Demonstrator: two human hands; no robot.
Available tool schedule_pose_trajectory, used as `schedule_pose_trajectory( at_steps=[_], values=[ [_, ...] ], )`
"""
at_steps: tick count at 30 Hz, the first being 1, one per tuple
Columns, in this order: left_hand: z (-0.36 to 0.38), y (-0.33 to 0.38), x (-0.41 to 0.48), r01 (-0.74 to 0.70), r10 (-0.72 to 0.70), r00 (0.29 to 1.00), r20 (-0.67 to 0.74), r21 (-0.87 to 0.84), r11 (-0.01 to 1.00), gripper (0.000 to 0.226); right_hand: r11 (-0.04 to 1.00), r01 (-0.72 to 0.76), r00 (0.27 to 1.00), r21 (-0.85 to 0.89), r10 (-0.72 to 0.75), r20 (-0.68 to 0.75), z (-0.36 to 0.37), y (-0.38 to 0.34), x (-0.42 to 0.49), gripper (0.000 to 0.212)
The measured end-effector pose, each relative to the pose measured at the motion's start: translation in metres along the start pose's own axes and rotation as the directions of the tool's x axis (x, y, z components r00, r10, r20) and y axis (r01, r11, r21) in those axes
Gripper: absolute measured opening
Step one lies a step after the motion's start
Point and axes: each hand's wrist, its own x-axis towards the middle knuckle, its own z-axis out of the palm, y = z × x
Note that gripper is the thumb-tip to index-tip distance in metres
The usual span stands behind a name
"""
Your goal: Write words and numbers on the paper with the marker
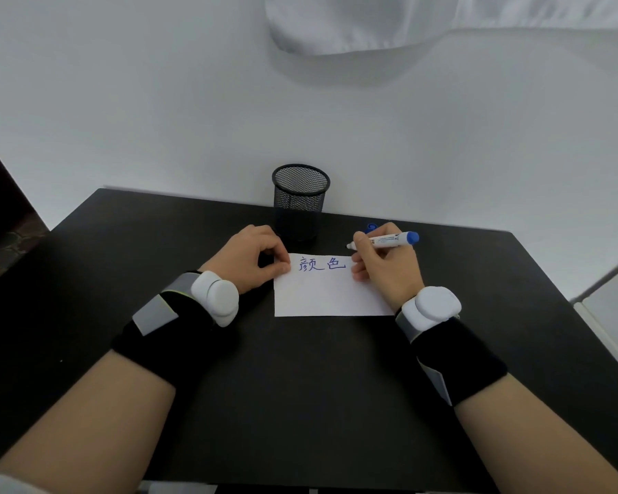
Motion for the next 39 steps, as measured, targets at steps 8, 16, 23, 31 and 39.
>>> schedule_pose_trajectory(
  at_steps=[8,16,23,31,39],
  values=[
    [0.0,0.002,0.002,0.001,-0.001,1.0,0.011,0.02,1.0,0.005,0.983,-0.013,0.962,0.181,-0.037,0.269,0.027,-0.015,-0.019,0.021],
    [-0.002,-0.002,0.002,0.014,-0.013,1.0,0.014,-0.02,1.0,0.006,0.998,-0.006,0.953,0.066,-0.014,0.302,0.035,-0.011,-0.024,0.025],
    [-0.002,-0.002,0.002,0.037,-0.036,0.999,0.015,-0.047,0.998,0.005,0.996,0.059,0.948,-0.062,-0.036,0.316,0.037,-0.009,-0.024,0.022],
    [-0.001,0.0,0.003,0.048,-0.047,0.999,0.021,-0.047,0.998,0.006,0.993,0.072,0.952,-0.099,-0.039,0.302,0.038,-0.009,-0.023,0.021],
    [-0.002,0.0,0.002,0.029,-0.028,0.999,0.021,-0.055,0.998,0.006,0.995,0.038,0.989,-0.093,-0.024,0.144,0.033,-0.003,-0.018,0.023]
  ],
)
